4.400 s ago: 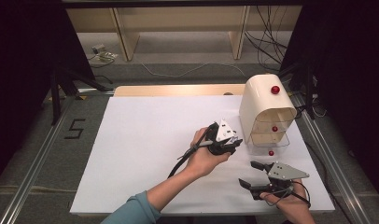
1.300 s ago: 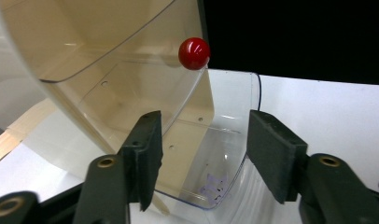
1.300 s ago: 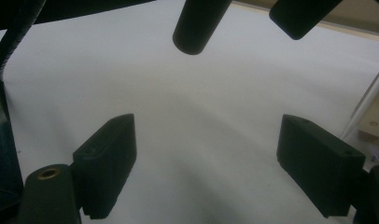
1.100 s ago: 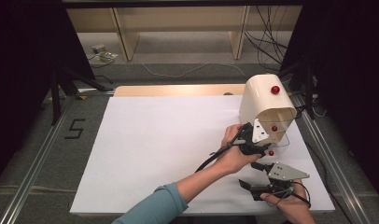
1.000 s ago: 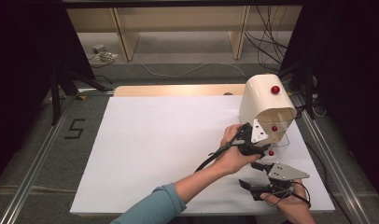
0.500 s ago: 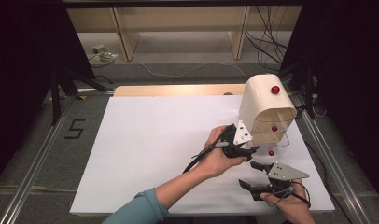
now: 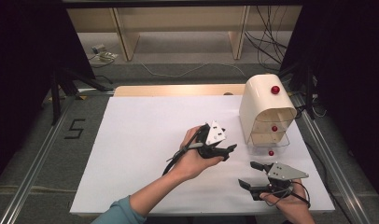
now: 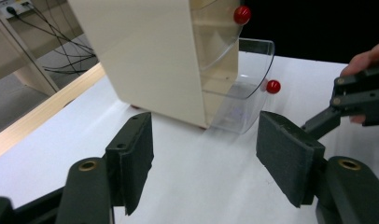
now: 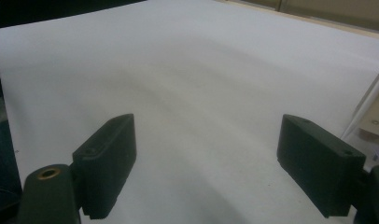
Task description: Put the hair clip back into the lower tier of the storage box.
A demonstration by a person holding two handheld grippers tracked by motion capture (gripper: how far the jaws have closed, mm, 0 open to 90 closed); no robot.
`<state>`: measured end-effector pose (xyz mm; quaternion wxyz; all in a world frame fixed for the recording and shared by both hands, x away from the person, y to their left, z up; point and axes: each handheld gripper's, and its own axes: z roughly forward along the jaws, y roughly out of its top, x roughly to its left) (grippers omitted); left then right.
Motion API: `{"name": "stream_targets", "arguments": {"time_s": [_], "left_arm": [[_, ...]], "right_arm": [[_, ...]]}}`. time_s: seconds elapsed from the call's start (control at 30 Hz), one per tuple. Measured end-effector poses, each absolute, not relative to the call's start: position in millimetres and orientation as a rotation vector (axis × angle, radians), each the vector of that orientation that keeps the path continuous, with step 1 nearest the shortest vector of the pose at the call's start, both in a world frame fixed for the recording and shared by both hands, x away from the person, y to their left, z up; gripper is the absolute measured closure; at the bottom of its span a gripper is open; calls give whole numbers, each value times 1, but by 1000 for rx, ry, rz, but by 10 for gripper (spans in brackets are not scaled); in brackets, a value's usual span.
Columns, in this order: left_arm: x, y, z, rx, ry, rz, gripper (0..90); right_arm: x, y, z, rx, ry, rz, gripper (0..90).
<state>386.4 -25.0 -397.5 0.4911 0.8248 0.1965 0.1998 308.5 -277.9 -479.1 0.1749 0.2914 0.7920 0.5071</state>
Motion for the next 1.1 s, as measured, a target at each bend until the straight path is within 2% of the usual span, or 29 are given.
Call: {"name": "stream_targets", "arguments": {"time_s": [0.87, 1.1], "left_arm": [[370, 57, -411, 1990, 629, 512, 349], [365, 78, -415, 1991, 676, 514, 292]], "right_arm": [[309, -277, -479, 831, 2248, 1432, 201], [309, -277, -479, 826, 2247, 1435, 201]]}}
